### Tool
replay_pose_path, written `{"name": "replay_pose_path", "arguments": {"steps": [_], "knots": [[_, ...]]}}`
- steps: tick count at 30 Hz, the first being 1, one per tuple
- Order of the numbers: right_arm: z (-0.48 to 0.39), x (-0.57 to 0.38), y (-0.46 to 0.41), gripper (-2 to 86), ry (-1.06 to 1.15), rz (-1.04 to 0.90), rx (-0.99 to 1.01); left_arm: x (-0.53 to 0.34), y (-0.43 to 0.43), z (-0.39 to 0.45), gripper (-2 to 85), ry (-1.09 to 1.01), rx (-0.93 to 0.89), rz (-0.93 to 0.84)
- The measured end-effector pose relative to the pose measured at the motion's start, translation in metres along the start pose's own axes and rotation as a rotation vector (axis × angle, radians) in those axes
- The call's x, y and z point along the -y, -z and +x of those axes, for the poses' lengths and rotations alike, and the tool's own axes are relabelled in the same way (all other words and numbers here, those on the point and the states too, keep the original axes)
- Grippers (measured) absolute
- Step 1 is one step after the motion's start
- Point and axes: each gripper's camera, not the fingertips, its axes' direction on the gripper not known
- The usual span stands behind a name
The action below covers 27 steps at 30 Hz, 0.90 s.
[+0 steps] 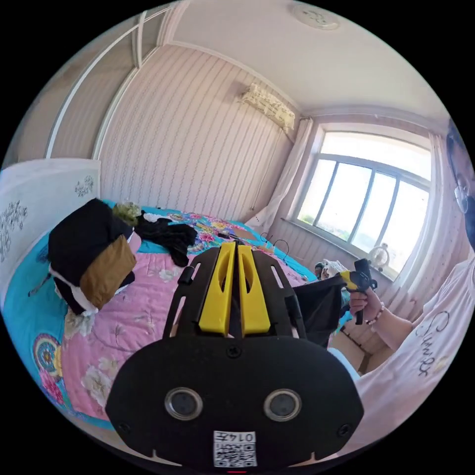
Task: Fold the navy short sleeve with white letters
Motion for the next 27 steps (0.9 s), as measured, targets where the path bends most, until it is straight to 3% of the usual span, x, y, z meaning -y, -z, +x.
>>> {"name": "replay_pose_path", "arguments": {"steps": [5,9,13,15,17,22,27], "knots": [[0.020,-0.061,0.019,-0.4,-0.126,-0.113,-0.082,-0.009,-0.076,0.084,-1.0,-0.189,-0.181,-0.123],[0.059,-0.126,0.039,-0.3,-0.359,-0.170,-0.140,-0.115,-0.161,0.117,-1.0,0.005,-0.431,-0.373],[0.104,-0.177,0.050,-0.2,-0.643,-0.341,-0.300,-0.243,-0.236,0.131,-1.0,0.198,-0.350,-0.702],[0.122,-0.196,0.058,0.0,-0.743,-0.432,-0.426,-0.289,-0.260,0.133,-1.0,0.298,-0.439,-0.838],[0.125,-0.195,0.066,0.1,-0.750,-0.425,-0.454,-0.293,-0.261,0.132,-1.0,0.311,-0.475,-0.811],[0.125,-0.167,0.074,1.8,-0.612,-0.401,-0.649,-0.272,-0.267,0.104,-0.8,0.228,-0.279,-0.697],[0.122,-0.124,0.059,9.6,-0.353,-0.287,-0.815,-0.260,-0.319,0.066,1.9,0.227,-0.147,-0.653]]}}
